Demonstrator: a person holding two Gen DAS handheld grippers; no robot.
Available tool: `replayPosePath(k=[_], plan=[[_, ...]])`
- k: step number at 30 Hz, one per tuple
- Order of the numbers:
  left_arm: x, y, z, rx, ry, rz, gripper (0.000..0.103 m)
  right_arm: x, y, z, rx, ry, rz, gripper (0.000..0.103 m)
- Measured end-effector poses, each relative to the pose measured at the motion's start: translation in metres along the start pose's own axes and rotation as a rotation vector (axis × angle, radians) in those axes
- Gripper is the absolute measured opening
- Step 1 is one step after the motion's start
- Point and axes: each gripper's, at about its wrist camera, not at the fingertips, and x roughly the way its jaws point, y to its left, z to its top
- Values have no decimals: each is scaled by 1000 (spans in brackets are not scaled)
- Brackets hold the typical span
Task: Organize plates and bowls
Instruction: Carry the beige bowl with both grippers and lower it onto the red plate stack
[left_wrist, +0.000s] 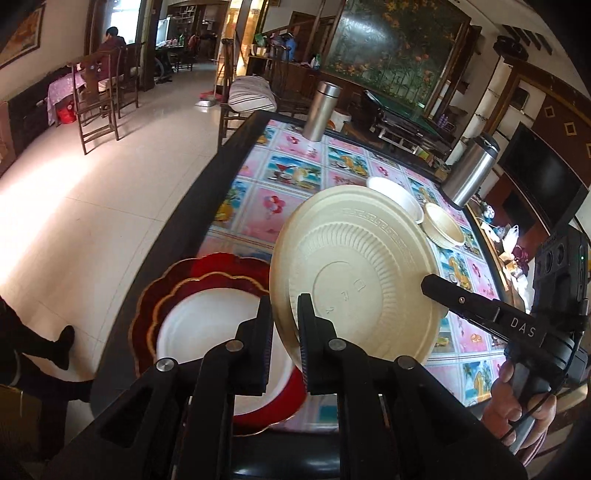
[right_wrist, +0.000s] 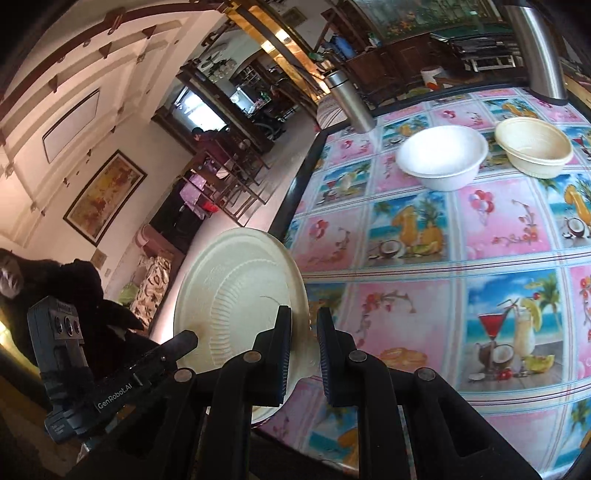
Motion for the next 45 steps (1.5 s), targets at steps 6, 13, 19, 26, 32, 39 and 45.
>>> replayPosePath(k=[6,13,19,26,32,39,45], plan=[[4,40,-17,-13,72,94,13,44,54,-20,-69,88,28,14],[36,72,-38,-81,184,96,13,87,65,-46,-101,182,-10,15],[48,83,-46,-84,222,116,14,111,65,-57,-117,219,-47,15],[46,86,-47,-52,230,132,15,118,72,-62,-167,212,-72,16],[46,81,-43,-28,242,136,15,122,69,-62,-157,225,-92,17],[36,84,-33,-28,247,103,15,122,61,-56,-88,281,-52,19],[43,85,-36,-25,283,107,15,129,56,-56,-59,318,-48,21]])
